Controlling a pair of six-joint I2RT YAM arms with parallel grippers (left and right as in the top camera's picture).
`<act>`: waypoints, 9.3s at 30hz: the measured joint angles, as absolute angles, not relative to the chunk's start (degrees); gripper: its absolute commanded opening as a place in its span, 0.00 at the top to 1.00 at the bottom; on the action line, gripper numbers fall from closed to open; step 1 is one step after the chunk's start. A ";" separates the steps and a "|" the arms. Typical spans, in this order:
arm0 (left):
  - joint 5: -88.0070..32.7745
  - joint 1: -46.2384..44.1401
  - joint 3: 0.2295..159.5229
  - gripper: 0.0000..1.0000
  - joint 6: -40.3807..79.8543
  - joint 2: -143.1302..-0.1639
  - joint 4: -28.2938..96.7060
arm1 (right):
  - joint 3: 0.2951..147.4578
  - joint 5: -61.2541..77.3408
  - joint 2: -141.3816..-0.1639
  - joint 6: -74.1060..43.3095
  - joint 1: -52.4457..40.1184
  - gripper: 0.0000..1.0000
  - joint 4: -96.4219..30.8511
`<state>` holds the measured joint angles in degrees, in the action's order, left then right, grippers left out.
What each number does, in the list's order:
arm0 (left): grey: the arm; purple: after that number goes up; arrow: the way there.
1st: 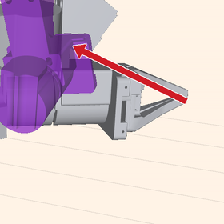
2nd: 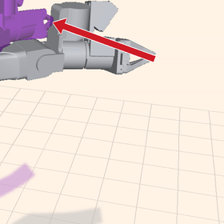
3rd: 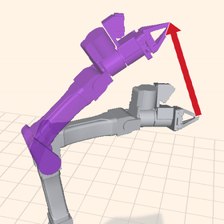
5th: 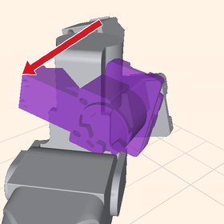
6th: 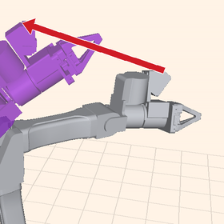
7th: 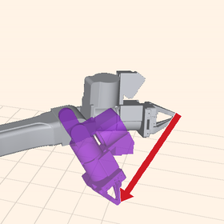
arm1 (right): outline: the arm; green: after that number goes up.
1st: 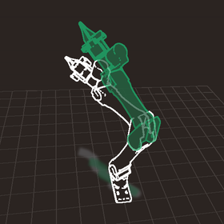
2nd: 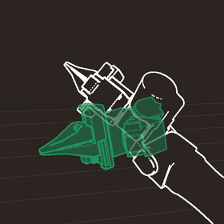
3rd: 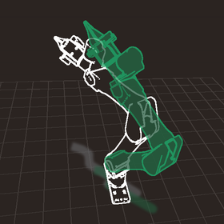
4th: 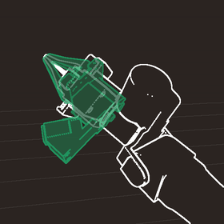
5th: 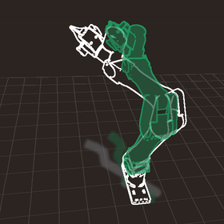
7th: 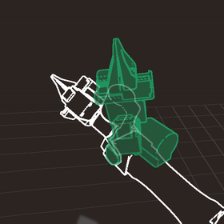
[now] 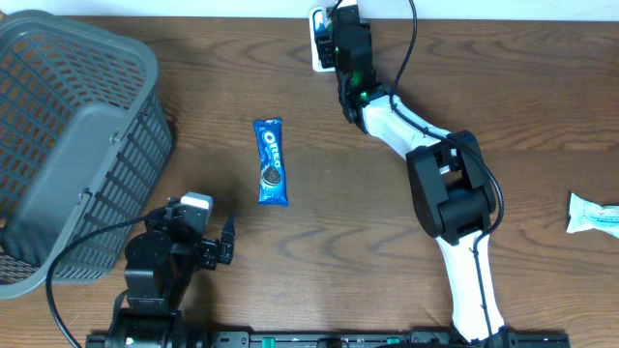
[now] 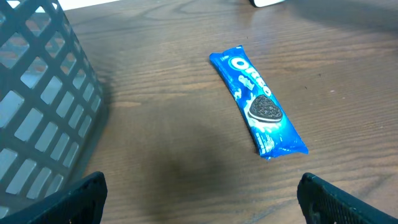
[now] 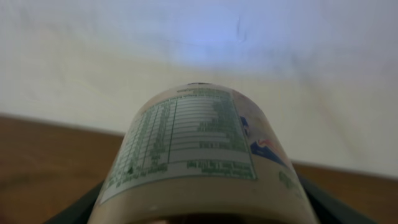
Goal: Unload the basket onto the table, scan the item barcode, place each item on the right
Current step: 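Move the jar to the right table edge and release it, then reach the right gripper over to the blue Oreo pack, then grasp the Oreo pack by its end with the right gripper and lift, then carry the Oreo pack up toward the white scanner, then hold the Oreo pack against the scanner face with the right gripper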
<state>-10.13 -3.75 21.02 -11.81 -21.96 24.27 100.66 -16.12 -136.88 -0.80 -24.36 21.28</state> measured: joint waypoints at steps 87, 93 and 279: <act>-10.11 -3.75 20.97 0.02 -11.81 -21.96 24.32 | 100.31 8.78 -103.26 -37.76 -31.81 0.01 -53.60; -10.13 -3.75 20.97 0.02 -11.81 -21.96 24.36 | 100.31 3.97 -109.12 -38.17 -38.81 0.01 -49.80; -10.11 -3.75 20.95 0.02 -11.81 -21.96 34.13 | 110.54 51.07 -133.45 -49.08 -7.79 0.99 -0.99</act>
